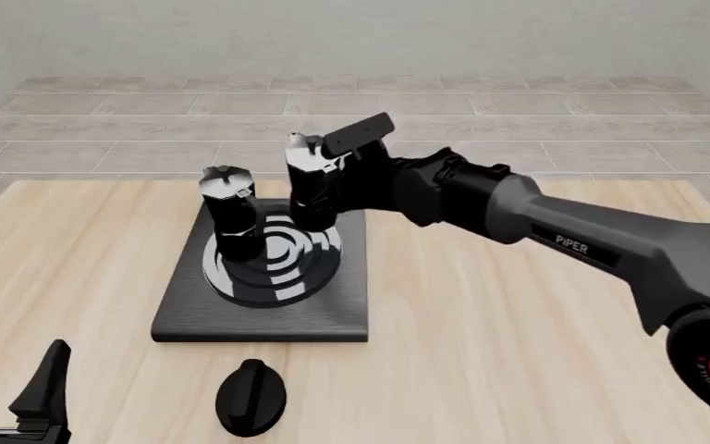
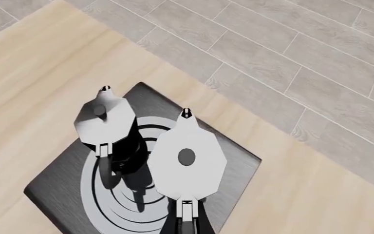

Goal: Put both moka pots on the stove.

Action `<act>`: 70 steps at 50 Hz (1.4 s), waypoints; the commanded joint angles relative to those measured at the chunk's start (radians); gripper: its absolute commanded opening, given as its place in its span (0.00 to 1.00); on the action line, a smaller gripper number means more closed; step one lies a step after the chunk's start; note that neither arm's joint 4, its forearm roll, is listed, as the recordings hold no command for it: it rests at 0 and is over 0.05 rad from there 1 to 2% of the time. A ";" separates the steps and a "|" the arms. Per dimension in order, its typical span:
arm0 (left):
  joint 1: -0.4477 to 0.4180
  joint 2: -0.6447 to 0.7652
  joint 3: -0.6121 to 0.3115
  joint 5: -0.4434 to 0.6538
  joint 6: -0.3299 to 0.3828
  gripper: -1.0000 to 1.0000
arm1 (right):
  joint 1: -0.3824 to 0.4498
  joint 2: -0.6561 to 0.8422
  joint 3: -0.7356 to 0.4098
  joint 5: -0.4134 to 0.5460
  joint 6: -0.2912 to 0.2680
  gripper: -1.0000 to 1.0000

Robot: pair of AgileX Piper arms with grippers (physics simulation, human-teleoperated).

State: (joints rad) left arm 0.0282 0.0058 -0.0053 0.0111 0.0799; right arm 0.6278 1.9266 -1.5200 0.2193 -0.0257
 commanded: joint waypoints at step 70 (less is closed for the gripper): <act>-0.001 0.010 0.000 -0.007 -0.001 1.00 | 0.039 0.033 -0.016 -0.018 -0.039 0.00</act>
State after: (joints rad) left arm 0.0267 0.0154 -0.0058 0.0054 0.0809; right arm 0.6635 1.9710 -1.5111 0.2111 -0.0615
